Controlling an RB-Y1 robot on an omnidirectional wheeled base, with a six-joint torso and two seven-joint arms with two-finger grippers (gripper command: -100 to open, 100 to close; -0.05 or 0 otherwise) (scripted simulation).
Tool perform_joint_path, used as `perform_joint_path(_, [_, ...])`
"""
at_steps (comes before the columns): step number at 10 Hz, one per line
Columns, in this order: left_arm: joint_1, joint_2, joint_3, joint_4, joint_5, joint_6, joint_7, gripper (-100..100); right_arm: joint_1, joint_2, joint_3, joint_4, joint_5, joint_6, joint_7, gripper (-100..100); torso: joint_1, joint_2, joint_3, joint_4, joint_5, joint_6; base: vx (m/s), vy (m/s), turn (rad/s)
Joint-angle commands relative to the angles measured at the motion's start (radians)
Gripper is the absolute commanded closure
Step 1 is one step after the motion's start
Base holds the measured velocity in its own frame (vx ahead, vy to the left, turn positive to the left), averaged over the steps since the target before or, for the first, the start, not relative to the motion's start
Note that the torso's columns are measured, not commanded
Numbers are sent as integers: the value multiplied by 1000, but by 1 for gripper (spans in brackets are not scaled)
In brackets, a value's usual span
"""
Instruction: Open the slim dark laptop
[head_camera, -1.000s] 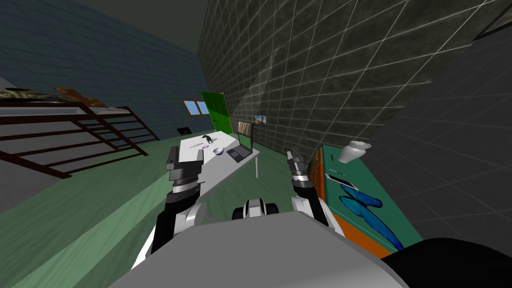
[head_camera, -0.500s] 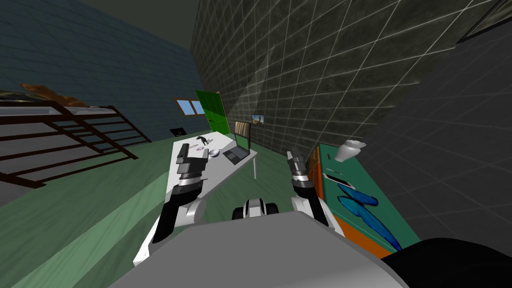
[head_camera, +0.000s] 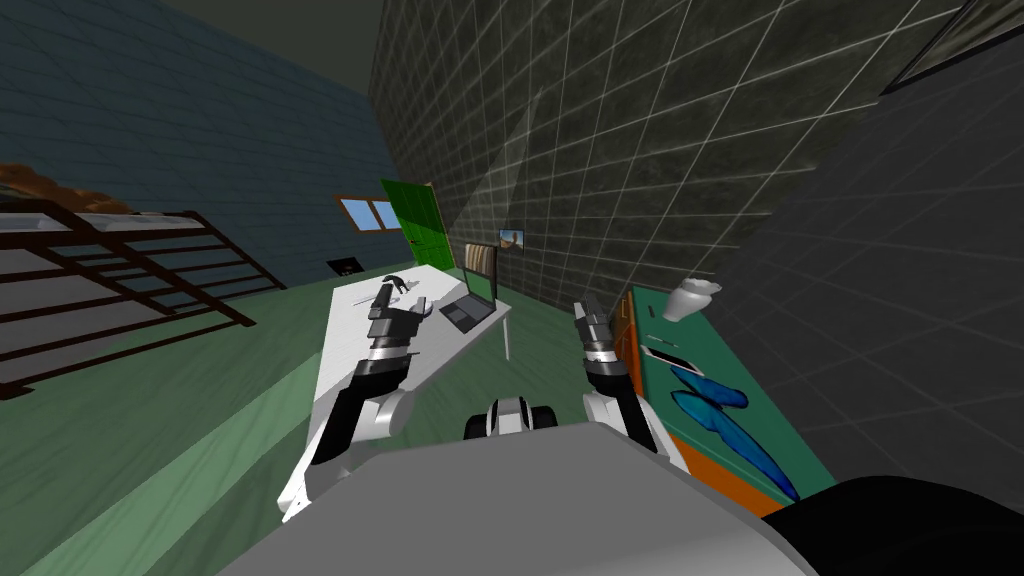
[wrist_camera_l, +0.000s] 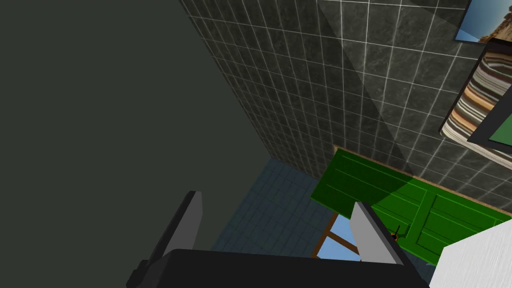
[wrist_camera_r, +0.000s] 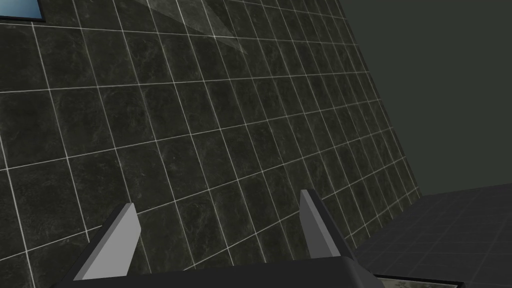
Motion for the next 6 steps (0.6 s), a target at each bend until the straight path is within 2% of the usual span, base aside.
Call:
perform_joint_path(1, [-39,24,-1,7,25,79,12,-100,0,0,0,0,0,0,0,0,-1,-1,0,0,0,0,56,-15,-127])
perform_joint_path(6, [-81,47,-1,19,49,197,24,-100,0,0,0,0,0,0,0,0,0,0,0,0,0,0,40,-10,-60])
